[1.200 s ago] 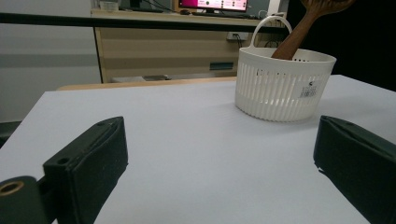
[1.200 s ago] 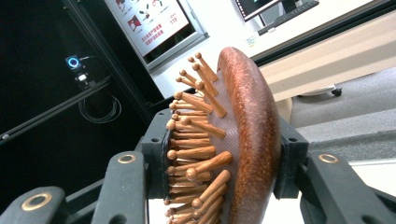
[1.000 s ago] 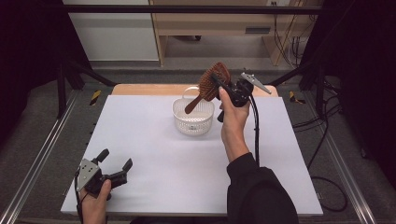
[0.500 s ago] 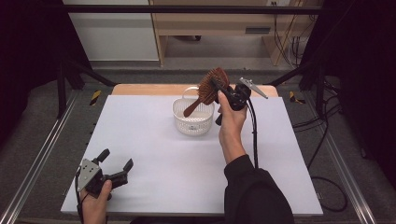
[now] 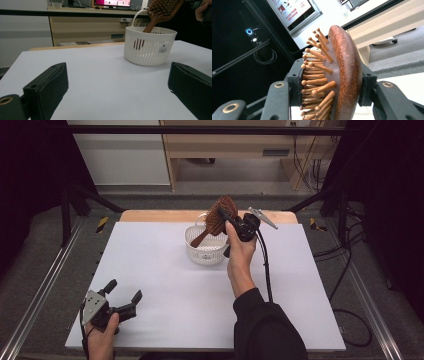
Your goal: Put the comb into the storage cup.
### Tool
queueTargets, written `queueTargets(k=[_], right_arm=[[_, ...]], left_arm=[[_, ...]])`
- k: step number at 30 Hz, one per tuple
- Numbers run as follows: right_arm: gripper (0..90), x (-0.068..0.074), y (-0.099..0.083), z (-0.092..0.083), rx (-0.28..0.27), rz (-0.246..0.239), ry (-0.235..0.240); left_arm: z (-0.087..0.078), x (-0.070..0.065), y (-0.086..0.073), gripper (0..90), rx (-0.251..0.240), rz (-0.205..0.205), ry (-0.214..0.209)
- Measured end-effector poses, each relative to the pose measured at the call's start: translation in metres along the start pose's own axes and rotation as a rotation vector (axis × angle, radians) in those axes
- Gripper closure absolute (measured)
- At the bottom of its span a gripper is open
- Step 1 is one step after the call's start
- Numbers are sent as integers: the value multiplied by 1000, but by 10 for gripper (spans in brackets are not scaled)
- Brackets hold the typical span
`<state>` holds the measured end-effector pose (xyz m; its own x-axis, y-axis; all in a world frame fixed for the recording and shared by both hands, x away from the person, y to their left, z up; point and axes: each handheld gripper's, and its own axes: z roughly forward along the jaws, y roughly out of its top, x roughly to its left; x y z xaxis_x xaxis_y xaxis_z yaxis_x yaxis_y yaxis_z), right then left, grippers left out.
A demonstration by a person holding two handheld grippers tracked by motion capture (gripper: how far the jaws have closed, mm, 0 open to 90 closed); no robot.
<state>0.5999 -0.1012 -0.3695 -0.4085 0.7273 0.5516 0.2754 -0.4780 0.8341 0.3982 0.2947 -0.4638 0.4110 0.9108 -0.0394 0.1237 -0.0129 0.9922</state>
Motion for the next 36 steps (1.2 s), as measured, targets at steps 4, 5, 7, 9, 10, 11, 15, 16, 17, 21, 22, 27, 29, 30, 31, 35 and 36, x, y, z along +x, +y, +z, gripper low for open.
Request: queueTargets(k=[4,5,7,9,10,11,15,16,17,21,22,27,29,30,31,35,36], right_arm=[[509,-4,-5,0,7,5,-7],[509,-4,-6,0,8,4,-6],[509,-5,-8,0,11,4,-7],[509,-5,-9,0,12,10,-6],[509,-5,-11,0,14,8,-9],[509,-5,-11,0,14,9,-9],[508,-6,-15,1,18,15,-8],[509,-6,-16,2,18,20,-8],[509,-6,-16,2,20,18,-9],[508,-7,-18,2,22,21,-12],[508,-8,-19,2,21,20,-14],[508,-11,-22,2,23,27,-18],[508,-12,-24,2,27,34,-18],[508,-13,-24,2,28,33,-18],[507,-13,-25,2,29,34,-19],[507,-13,-26,3,33,40,-18],[507,-13,-26,3,32,40,-17]], left_arm=[[0,0,0,29,-1,3,-1],[0,0,0,29,-1,4,-1],[0,0,0,29,0,3,-2],[0,0,0,29,0,4,-2],[0,-1,0,29,0,4,-3],[0,-1,0,29,0,5,-3],[0,0,0,29,-1,5,-2],[0,0,0,29,-1,4,-2],[0,0,0,29,-1,4,-2],[0,-1,1,29,0,7,-3],[0,-1,1,29,-1,7,-4],[0,-1,1,29,0,8,-5],[0,-1,1,29,0,8,-6],[0,-1,1,28,0,8,-6],[0,-1,1,28,1,9,-7],[1,-2,1,28,-1,10,-8],[1,-2,1,28,0,10,-8]])
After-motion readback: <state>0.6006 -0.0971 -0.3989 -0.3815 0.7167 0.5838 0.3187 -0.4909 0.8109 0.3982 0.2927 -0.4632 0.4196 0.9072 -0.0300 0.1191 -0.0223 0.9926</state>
